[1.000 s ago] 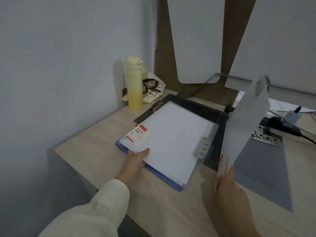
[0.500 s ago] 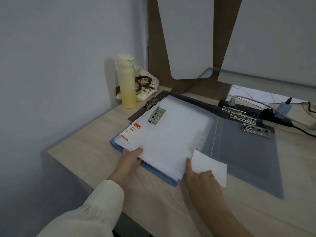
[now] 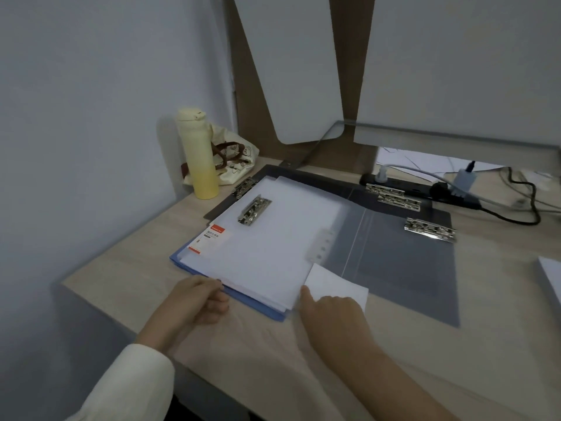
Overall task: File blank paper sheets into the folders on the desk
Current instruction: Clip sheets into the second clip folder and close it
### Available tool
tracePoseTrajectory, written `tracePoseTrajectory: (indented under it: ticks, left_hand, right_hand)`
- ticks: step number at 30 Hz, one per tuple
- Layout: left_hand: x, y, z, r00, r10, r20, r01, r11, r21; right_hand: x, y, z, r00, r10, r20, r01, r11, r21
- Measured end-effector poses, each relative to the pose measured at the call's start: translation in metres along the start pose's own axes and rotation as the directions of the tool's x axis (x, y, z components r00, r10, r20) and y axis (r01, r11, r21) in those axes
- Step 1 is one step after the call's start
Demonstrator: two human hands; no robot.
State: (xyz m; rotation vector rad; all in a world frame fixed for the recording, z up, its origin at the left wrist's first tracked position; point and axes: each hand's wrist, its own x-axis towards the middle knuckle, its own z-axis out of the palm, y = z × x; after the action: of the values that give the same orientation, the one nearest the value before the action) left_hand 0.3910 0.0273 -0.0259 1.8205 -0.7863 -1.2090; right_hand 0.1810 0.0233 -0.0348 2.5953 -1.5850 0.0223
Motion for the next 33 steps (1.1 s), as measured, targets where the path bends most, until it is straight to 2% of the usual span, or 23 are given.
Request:
tracePoseTrajectory:
  ticks: [2,3,4,6,9,12,17,22,29,33]
  left_hand:
    - [-0.012,0.008,0.004,0.988,0.143,-0.053,-0.138,0.987,0.086]
    - [-0.018,0.013,0.011,0.971,0.233,-0.057,-0.226,0.969,0.102]
    - [-0.025,0.019,0.02,0.951,0.306,-0.039,-0.301,0.948,0.101]
    - [-0.036,0.032,0.046,0.921,0.386,0.058,-0.39,0.918,0.076]
    - [-0.047,0.045,0.1,0.852,0.449,0.269,-0.477,0.878,0.044]
    - [-0.06,0.05,0.165,0.763,0.445,0.469,-0.501,0.866,-0.007]
    - [-0.086,0.04,0.277,0.63,0.313,0.71,-0.404,0.914,-0.044]
    - [-0.112,0.027,0.348,0.562,0.11,0.82,-0.198,0.98,0.003]
    - [-0.117,0.03,0.39,0.509,-0.073,0.858,0.038,0.997,0.063]
    - [-0.112,0.041,0.4,0.529,-0.186,0.828,0.146,0.981,0.127]
  right_hand:
    - [-0.017,0.012,-0.016,1.0,0.018,0.01,-0.019,0.999,0.037]
    - [-0.018,0.02,-0.015,0.999,0.031,-0.04,-0.029,0.998,0.05]
    - [-0.022,0.031,-0.013,0.998,0.054,-0.019,-0.052,0.993,0.107]
    - [-0.032,0.058,-0.018,0.991,0.13,0.016,-0.13,0.969,0.209]
    - [-0.054,0.102,-0.025,0.96,0.261,0.104,-0.279,0.928,0.246]
    - [-0.086,0.151,-0.028,0.898,0.407,0.165,-0.438,0.858,0.268]
    - [-0.147,0.215,-0.027,0.768,0.629,0.119,-0.637,0.733,0.237]
    - [-0.186,0.246,-0.014,0.642,0.767,0.003,-0.757,0.634,0.158]
    - [-0.199,0.248,0.006,0.653,0.757,0.025,-0.755,0.649,0.091]
    - [-0.201,0.249,0.005,0.654,0.756,0.028,-0.753,0.646,0.127]
